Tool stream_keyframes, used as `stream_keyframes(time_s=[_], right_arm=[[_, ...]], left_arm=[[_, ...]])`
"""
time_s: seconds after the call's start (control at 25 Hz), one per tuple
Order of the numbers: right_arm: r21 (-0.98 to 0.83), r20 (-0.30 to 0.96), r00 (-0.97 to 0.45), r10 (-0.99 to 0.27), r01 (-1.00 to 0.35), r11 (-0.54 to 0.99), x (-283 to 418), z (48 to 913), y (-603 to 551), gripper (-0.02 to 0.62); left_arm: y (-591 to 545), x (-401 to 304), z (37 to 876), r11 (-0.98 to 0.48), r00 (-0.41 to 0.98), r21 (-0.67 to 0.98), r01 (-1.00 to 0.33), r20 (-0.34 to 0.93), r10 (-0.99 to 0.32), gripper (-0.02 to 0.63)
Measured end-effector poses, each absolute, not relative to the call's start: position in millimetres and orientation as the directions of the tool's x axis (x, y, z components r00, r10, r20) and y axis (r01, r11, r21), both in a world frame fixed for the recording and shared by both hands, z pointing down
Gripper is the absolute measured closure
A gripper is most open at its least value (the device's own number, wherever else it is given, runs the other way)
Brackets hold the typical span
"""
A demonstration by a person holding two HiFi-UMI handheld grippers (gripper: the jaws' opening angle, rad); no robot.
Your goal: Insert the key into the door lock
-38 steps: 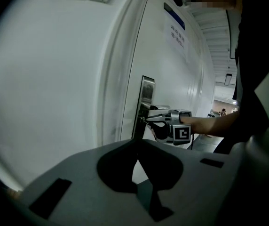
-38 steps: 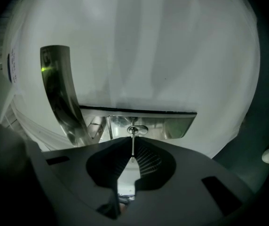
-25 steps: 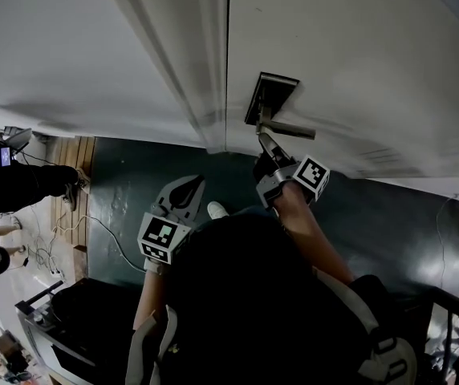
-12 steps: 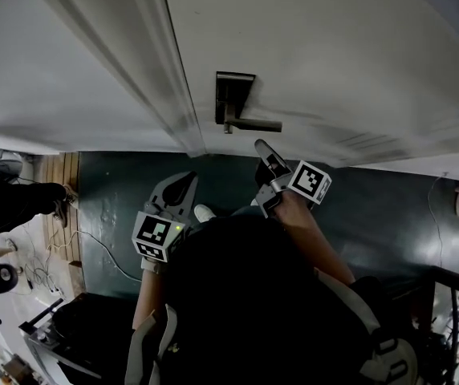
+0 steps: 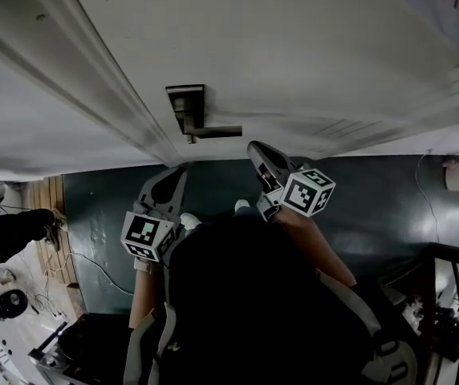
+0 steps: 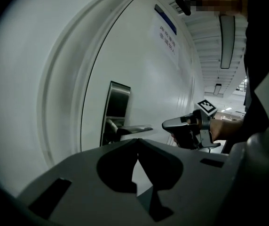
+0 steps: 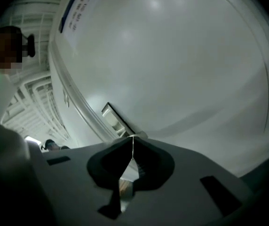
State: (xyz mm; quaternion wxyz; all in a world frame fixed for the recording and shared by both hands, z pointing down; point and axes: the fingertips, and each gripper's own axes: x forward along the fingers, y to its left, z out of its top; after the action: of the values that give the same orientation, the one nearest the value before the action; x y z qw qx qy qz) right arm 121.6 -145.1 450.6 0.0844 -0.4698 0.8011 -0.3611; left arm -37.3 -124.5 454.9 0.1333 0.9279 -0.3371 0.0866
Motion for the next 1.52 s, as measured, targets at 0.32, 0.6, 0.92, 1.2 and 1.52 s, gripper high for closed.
stream_keyframes(time_s=[0.32, 0.6, 0.92, 1.2, 1.52], right_arm=[[-0.403, 0.221, -0.534, -0.816, -0.812, 0.422, 141, 411, -132, 0.577], [-0.200, 0.229, -0.511, -0.829, -0.858, 0.473, 150, 383, -121, 0.577], [-0.077, 0.229, -0.498, -0.836, -0.866, 0.494, 156, 364, -114, 0.577], [-0.084, 0.249, -0.512, -0.822, -0.857, 0.508, 158, 369, -115, 0.577], [-0.123, 0.263, -0.509, -0.820, -0.860, 0.495, 162, 381, -118, 0.577]], left_arm=[[-138, -5, 432, -0.767, 0.779, 0.151, -0.624, 0.196, -0.595, 0.598], [-142, 11, 421, -0.782, 0.787, 0.113, -0.613, 0.175, -0.592, 0.597], [-142, 29, 405, -0.805, 0.802, 0.055, -0.591, 0.148, -0.578, 0.598], [-142, 32, 401, -0.803, 0.799, 0.057, -0.594, 0.163, -0.579, 0.597], [-144, 34, 404, -0.805, 0.798, 0.052, -0.591, 0.181, -0.575, 0.597]])
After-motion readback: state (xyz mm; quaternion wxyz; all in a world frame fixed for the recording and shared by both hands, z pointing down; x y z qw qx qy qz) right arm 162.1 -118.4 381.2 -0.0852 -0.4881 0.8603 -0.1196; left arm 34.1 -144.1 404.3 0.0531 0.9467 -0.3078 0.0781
